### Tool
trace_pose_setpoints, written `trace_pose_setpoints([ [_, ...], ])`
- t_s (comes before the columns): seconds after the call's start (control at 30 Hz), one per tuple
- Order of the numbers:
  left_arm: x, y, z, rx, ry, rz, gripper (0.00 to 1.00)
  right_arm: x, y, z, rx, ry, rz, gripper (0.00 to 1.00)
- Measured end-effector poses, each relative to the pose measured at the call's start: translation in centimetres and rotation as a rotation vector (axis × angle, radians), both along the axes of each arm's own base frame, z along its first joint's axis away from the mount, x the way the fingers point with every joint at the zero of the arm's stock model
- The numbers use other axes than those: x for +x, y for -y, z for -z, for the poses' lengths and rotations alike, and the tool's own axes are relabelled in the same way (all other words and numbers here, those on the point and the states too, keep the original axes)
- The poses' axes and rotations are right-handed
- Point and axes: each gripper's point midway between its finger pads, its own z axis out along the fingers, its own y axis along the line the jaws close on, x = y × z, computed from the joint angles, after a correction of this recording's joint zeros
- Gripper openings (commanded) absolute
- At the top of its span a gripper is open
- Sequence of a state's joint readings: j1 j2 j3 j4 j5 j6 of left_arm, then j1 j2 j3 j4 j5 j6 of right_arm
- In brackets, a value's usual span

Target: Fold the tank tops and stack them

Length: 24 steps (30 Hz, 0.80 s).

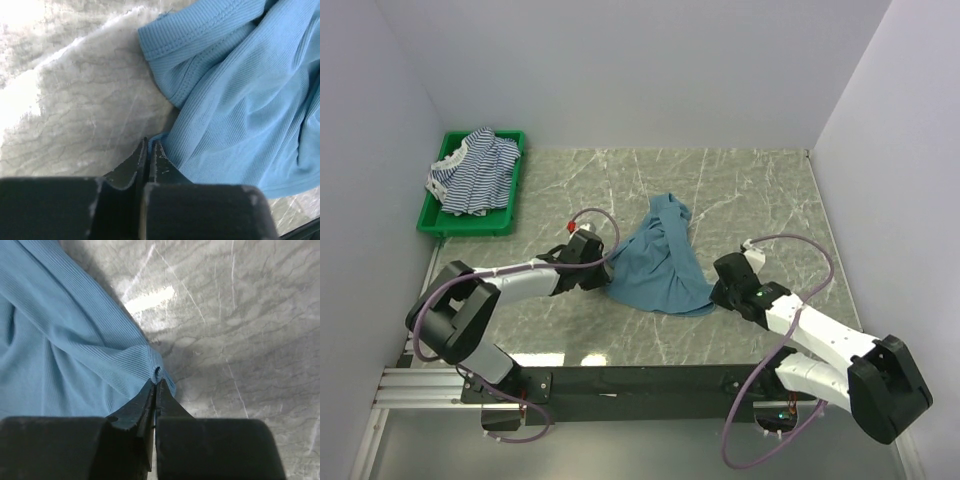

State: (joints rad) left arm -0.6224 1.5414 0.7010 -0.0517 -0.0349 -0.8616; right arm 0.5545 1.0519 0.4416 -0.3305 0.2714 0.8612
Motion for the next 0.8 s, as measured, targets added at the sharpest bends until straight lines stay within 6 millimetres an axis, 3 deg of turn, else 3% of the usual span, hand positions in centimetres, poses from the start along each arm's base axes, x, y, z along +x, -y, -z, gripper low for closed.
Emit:
trace_pose_setpoints([
  [0.13, -0.7, -0.4, -0.2, 0.015, -0.018, 0.004, 0.01, 0.8, 0.2, -1.6, 0.007, 0.043, 0.006, 0.0],
  [0.23, -1.2, -1.1, -1.0, 0.036, -0.021, -0.006, 0.01, 1.8, 0.3, -4.0, 0.019, 0.102, 0.015, 0.0],
  [0.37, -0.5, -1.7, -5.3, 0.031, 0.054, -0.039, 0.0, 3.5, 0.0, -9.5, 0.058, 0.224, 0.011, 0.0],
  [0.47, 0.9, -1.8, -12.1, -0.021, 0.183, -0.078, 0.0, 4.5, -0.4, -15.5, 0.104, 0.346, -0.001, 0.0],
  [0.63, 2.6, -2.5, -27.2, -0.158, 0.463, -0.145, 0.0, 4.7, -0.4, -28.4, 0.208, 0.622, -0.023, 0.0],
  [0.73, 2.2, -3.5, -36.5, -0.251, 0.627, -0.169, 0.0, 3.7, 0.3, -35.5, 0.259, 0.78, -0.029, 0.0],
  [0.8, 1.3, -4.4, -41.9, -0.307, 0.725, -0.18, 0.0, 3.0, 0.7, -39.1, 0.282, 0.862, -0.033, 0.0],
])
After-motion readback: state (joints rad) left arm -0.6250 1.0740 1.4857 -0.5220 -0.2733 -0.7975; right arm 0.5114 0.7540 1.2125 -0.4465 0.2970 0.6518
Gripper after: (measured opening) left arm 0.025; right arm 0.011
